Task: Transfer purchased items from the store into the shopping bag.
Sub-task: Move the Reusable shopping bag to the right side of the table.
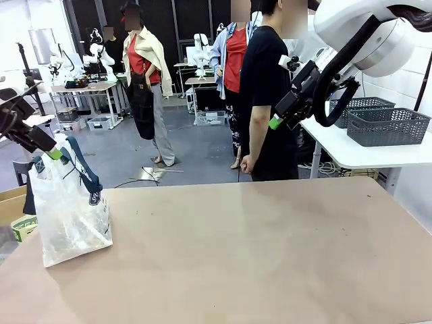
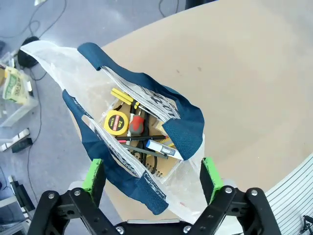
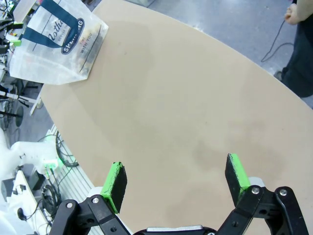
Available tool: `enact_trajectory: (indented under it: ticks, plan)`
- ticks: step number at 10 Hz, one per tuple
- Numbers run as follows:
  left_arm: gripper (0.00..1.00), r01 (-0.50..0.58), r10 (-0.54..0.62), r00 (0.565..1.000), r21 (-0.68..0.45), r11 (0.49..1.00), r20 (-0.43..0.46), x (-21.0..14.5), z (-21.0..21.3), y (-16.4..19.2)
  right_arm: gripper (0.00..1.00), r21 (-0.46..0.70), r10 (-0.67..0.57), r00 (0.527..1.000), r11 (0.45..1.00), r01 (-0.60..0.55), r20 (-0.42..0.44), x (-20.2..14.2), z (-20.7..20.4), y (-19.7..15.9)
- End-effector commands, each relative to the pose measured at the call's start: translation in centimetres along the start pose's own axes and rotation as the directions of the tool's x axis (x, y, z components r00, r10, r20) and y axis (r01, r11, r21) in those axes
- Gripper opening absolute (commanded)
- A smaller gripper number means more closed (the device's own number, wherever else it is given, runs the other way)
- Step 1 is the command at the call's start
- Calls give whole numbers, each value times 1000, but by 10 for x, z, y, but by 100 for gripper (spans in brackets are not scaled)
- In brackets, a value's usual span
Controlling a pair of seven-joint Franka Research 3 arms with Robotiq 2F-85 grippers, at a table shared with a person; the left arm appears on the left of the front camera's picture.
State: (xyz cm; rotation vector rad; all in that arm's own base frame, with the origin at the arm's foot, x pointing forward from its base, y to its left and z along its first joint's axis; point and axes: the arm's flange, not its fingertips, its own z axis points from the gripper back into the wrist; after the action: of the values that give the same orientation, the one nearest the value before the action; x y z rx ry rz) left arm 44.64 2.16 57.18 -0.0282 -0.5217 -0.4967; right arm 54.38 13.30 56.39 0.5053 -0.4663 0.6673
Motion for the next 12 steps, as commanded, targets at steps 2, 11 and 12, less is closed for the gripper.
enact_trajectory:
  ticks: [2, 11, 12]
  plan:
    - [100, 14, -14, 1000, 9, 1000, -6, 9, 13, -2, 100, 1, 1, 1000, 1000, -1, -3, 1, 1, 0]
    - [100, 172, -145, 971, -131, 976, 189, 32, 24, 6, 100, 1, 1, 1000, 1000, -1, -3, 1, 1, 0]
    - [100, 285, -249, 942, -144, 948, 227, 42, 29, 4, 100, 1, 1, 1000, 1000, -1, -3, 1, 1, 0]
